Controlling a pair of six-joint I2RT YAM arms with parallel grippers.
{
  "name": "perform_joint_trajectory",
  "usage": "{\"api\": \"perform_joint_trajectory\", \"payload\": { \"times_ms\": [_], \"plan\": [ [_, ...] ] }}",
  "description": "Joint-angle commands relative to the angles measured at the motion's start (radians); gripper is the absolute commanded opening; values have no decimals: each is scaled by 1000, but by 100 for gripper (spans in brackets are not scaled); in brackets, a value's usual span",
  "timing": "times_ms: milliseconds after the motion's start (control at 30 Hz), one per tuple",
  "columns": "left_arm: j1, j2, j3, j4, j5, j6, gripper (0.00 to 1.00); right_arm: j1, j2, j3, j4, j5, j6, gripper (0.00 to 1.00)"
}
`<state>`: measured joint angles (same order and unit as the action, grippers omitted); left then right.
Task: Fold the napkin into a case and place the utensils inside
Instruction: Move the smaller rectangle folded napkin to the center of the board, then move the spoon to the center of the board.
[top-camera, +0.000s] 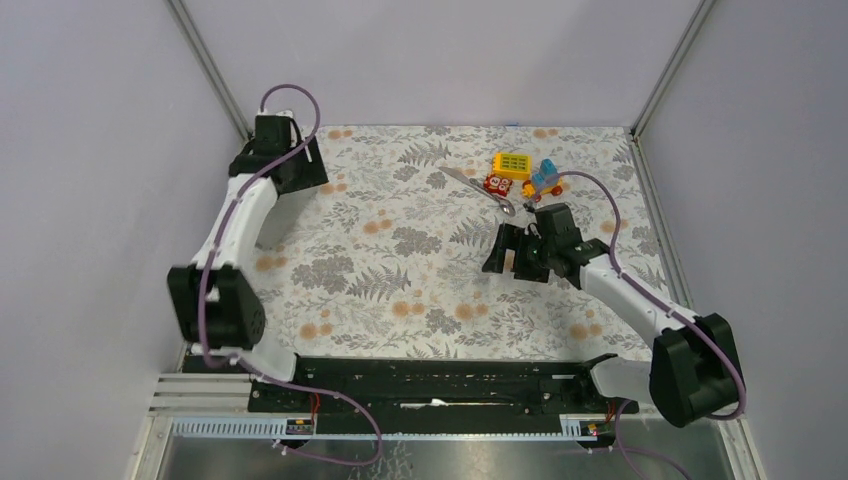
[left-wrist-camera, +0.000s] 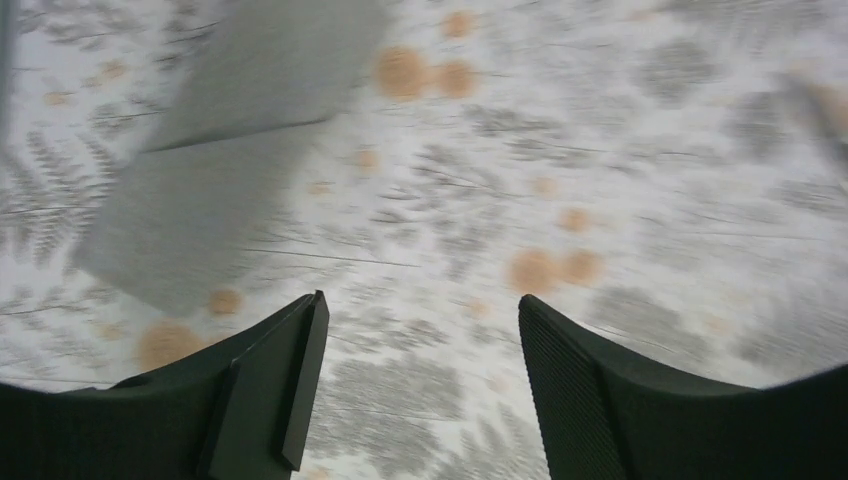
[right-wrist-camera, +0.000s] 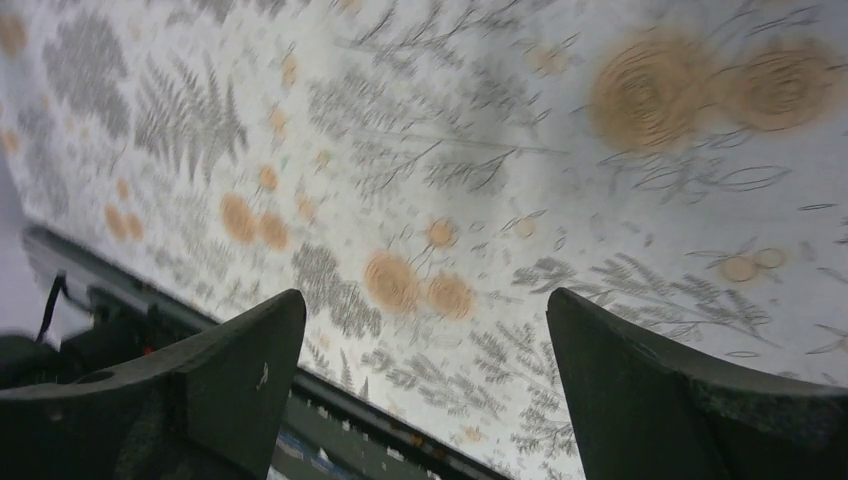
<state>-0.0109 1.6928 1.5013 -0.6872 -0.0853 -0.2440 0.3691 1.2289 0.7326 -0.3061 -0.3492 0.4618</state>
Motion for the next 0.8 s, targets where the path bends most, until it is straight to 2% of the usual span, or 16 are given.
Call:
{"api": "perform_joint_trajectory", "payload": {
  "times_ms": [0, 67, 133, 300, 400, 467, 767],
  "plan": [
    [-49, -235, -139, 94, 297, -112, 79, -23, 82, 93, 61, 267, 154, 98],
    [-75, -308, -199, 102, 363, -127, 79, -27, 146, 135, 126, 334, 191, 99],
    [-101, -378, -255, 104, 424, -132, 79, -32, 234, 194, 230, 344, 104, 99],
    [-140, -558, -408, 131, 595, -168, 80, -50, 538, 558, 111, 278, -214, 93],
    [-166, -643, -478, 153, 663, -198, 80, -49, 659, 687, 44, 306, -357, 88],
    [-174, -683, -502, 151, 685, -202, 80, -50, 718, 757, -11, 380, -426, 86],
    [-175, -720, -550, 146, 732, -187, 80, -50, 832, 858, -111, 553, -628, 84]
  ]
}}
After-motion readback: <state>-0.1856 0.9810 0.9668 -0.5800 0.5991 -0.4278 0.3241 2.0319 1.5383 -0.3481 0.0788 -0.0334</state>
